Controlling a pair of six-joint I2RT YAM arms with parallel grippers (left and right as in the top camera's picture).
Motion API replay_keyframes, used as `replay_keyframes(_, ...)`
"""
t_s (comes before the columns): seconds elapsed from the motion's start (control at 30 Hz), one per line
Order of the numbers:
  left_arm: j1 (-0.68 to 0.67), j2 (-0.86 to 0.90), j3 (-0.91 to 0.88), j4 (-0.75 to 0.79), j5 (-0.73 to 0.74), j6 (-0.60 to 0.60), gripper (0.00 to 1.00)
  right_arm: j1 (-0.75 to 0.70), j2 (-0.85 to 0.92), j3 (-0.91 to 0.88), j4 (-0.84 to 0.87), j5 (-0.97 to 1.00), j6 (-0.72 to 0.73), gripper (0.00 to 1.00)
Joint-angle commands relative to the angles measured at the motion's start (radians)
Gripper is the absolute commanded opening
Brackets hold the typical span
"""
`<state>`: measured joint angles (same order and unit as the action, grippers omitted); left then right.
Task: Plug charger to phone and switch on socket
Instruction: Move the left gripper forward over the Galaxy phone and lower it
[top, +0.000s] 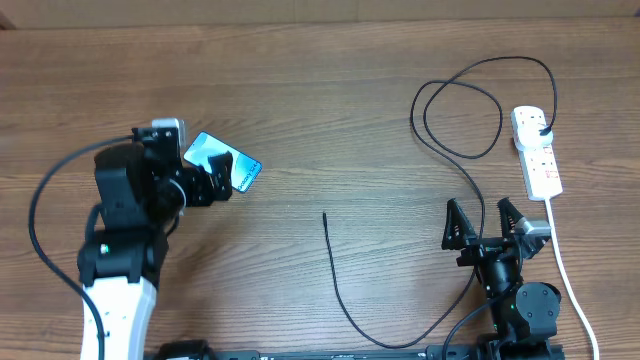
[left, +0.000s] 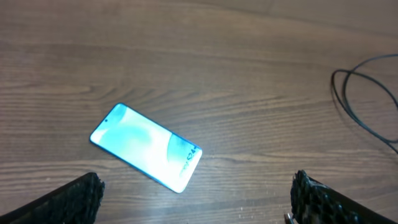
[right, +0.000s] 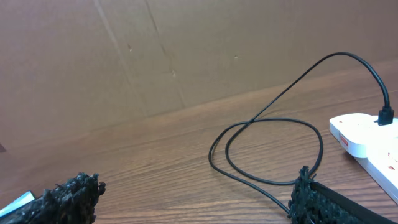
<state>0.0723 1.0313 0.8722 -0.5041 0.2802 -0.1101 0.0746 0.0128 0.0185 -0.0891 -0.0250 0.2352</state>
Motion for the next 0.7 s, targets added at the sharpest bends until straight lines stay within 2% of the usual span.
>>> replay_keyframes(0.0, -0.001, 0.108, 0.14, -0.061, -0.032, -0.063, 1.0, 0.004, -0.01, -0.011, 0.005, 0.009, 0.001, 1.0)
replay_keyframes(0.13, -0.001, 0.218, 0.238, -0.132, -0.06, -0.162, 1.0, 0.004, -0.01, -0.011, 0.005, 0.009, 0.001, 1.0)
replay_keyframes(0.2, -0.001, 0.293, 0.296, -0.207, -0.114, -0.307, 1.0, 0.004, -0.01, -0.011, 0.005, 0.009, 0.001, 1.0)
replay_keyframes(0.3, -0.002, 0.354, 0.34, -0.296, -0.16, -0.418, 1.0, 0.004, -0.01, -0.011, 0.005, 0.009, 0.001, 1.0)
replay_keyframes(0.67, -0.002, 0.394, 0.349, -0.277, -0.009, -0.435, 1.0, 0.004, -0.01, -0.011, 0.005, 0.009, 0.001, 1.0)
